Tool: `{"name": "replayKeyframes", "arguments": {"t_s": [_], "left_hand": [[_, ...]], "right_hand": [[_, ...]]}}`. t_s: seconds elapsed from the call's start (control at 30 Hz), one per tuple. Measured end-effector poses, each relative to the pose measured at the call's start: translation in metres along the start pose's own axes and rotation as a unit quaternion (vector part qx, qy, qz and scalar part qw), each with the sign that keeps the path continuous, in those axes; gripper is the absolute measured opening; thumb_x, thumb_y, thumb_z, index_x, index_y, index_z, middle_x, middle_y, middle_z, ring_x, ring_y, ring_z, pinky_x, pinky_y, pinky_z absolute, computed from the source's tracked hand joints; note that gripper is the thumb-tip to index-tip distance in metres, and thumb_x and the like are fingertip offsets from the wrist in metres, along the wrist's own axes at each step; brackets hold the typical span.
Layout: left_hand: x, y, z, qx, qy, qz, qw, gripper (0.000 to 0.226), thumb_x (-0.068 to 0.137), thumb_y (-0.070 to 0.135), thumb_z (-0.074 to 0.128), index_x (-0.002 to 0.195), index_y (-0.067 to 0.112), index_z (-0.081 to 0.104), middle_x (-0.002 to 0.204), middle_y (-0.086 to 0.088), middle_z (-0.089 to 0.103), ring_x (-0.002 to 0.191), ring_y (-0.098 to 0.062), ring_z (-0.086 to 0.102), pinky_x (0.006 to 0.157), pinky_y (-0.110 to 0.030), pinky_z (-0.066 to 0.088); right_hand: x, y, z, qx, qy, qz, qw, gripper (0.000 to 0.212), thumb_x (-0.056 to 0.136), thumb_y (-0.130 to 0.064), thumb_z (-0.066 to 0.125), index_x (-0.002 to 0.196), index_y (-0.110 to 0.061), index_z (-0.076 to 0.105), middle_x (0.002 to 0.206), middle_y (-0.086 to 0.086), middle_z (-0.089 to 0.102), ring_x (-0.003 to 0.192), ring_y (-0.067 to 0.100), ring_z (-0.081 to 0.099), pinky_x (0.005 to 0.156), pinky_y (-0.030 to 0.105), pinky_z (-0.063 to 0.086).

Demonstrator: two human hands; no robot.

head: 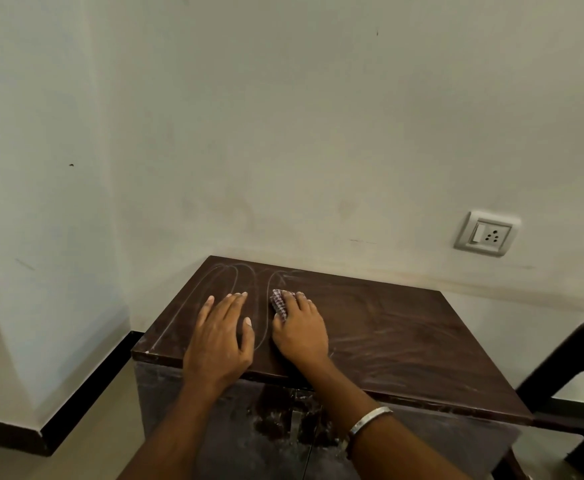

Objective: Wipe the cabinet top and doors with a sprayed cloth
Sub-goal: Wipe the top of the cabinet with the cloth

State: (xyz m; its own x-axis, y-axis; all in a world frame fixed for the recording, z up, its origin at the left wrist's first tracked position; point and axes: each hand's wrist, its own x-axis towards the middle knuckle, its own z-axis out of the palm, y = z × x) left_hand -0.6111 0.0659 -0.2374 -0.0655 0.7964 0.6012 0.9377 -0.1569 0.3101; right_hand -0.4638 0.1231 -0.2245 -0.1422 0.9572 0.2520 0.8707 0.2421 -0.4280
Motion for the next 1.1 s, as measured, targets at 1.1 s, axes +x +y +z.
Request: {"name": "replayKeyframes", "arguments": {"t_s": [1.1], "left_hand": [[-0.004, -0.022, -0.011, 0.009, -0.016, -0.004, 1.0, 0.057, 0.092, 0.036, 0.029, 0.139, 0.009, 0.047, 0.138, -0.009, 0.054, 0.132, -0.018, 0.044, 0.119, -0.036, 0.013]], "right_hand": [[-0.062, 0.054, -0.048, -0.041, 0.069, 0.114, 0.99, 0.057, 0.098, -0.04, 0.04, 0.151, -0.021, 0.029, 0.158, 0.006, 0.029, 0.145, 0.022, 0.025, 0.12, 0.04, 0.022]]}}
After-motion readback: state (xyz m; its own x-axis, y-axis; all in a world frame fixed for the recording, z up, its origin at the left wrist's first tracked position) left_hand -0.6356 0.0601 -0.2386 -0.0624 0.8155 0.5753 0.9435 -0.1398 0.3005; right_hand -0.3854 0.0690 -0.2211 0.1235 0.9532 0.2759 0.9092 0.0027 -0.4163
